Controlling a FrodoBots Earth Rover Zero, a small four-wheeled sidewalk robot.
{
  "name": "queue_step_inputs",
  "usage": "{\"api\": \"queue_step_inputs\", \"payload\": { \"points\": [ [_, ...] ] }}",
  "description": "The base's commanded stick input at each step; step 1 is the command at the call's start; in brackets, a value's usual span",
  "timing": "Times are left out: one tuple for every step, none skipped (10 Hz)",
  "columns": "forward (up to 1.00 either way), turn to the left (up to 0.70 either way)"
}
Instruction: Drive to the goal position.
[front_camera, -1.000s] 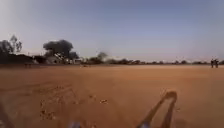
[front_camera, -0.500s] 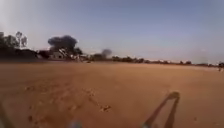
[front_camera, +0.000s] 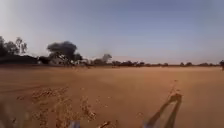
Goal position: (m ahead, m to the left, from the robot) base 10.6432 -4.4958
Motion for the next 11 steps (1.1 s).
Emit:
{"api": "queue_step_inputs", "payload": {
  "points": [
    [0.68,0.0],
    [0.68,0.0],
    [0.68,0.0],
    [0.68,0.0],
    [0.68,0.0],
    [0.68,0.0],
    [0.68,0.0],
    [0.68,0.0],
    [0.68,0.0],
    [0.68,0.0],
    [0.68,0.0]
  ]
}}
